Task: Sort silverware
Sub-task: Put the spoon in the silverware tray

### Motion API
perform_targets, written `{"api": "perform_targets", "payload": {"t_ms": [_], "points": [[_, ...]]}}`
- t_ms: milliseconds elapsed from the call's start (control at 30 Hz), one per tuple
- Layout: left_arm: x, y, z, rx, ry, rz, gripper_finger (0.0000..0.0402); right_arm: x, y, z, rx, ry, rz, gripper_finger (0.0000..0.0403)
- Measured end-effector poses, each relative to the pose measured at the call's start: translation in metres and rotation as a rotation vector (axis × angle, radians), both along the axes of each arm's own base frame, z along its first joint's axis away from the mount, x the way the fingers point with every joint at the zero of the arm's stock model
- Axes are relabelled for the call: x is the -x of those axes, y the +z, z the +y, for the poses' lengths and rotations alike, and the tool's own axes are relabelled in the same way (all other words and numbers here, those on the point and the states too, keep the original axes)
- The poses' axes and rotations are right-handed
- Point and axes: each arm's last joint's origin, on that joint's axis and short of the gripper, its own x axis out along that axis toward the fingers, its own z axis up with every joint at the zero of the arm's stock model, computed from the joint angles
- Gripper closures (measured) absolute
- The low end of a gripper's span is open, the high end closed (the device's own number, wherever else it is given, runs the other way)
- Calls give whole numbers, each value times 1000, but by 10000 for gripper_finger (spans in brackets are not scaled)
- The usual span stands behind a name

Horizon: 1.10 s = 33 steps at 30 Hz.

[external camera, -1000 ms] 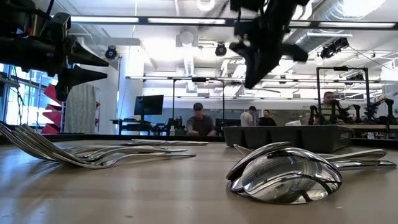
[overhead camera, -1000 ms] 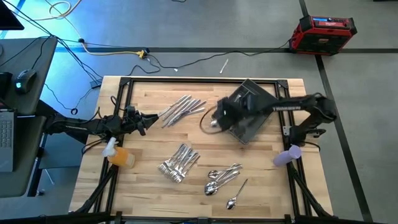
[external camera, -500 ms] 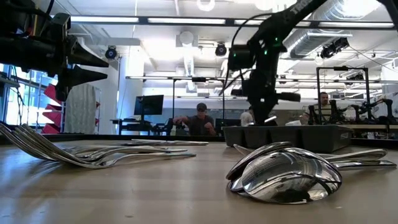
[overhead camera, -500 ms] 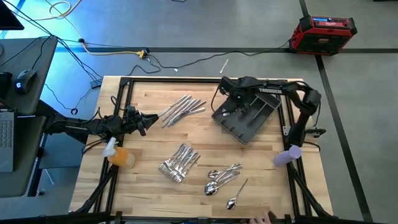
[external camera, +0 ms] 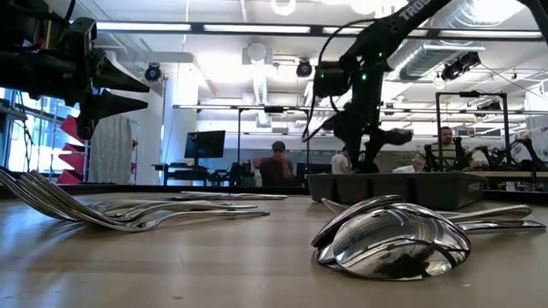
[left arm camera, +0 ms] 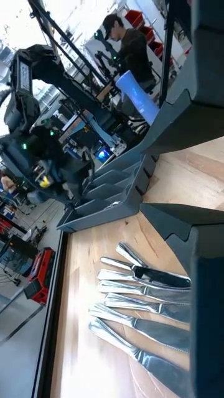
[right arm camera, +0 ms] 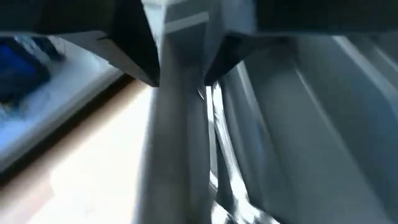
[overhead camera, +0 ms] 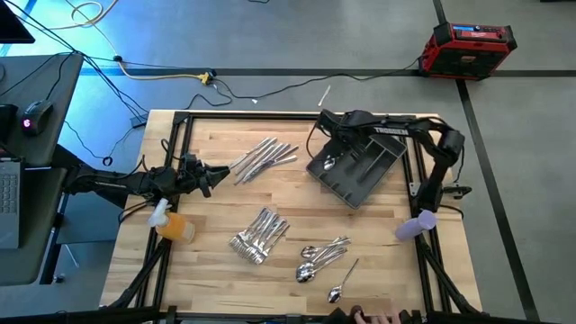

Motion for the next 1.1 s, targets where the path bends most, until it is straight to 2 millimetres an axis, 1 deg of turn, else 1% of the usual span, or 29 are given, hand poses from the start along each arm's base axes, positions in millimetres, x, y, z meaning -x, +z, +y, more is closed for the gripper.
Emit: {"api": "perform_targets", "payload": {"t_ms": [100, 200, 267, 333, 400, 467, 533, 633, 767, 833, 900, 1033, 1100], "points": [[0, 0, 0, 2, -7, -1, 283, 1, 20, 20, 28, 0, -45, 246], [0, 0, 0, 4, -8, -1, 283, 1, 42, 50, -8, 7, -142, 233], [0, 0, 0, 4, -10, -1, 283, 1, 54, 75, -98, -7, -233, 230], [0, 0, -1, 3, -13, -1, 283, 1, 62, 103, -234, -30, -313, 229], [0, 0, -1, 4, -13, -2, 283, -1, 66, 133, -382, -56, -358, 229], [0, 0, -1, 3, -13, -2, 283, -6, 64, 163, -486, -78, -371, 229], [0, 0, -1, 3, -13, -6, 283, -12, 58, 193, -550, -80, -370, 229], [0, 1, -1, 4, -13, -8, 283, -21, 41, 234, -600, -80, -356, 229], [0, 1, -1, 4, -13, -10, 283, -33, 14, 271, -699, -30, -307, 231], [0, 1, -1, 4, -13, -11, 283, -39, -1, 283, -731, -25, -291, 236], [0, 1, -1, 4, -13, -15, 283, -44, -17, 288, -731, -40, -254, 244], [0, 1, -1, 3, -13, -16, 283, -48, -49, 289, -693, -123, -168, 262], [0, 1, -1, 3, -13, -15, 283, -49, -59, 289, -684, -158, -147, 271]]}}
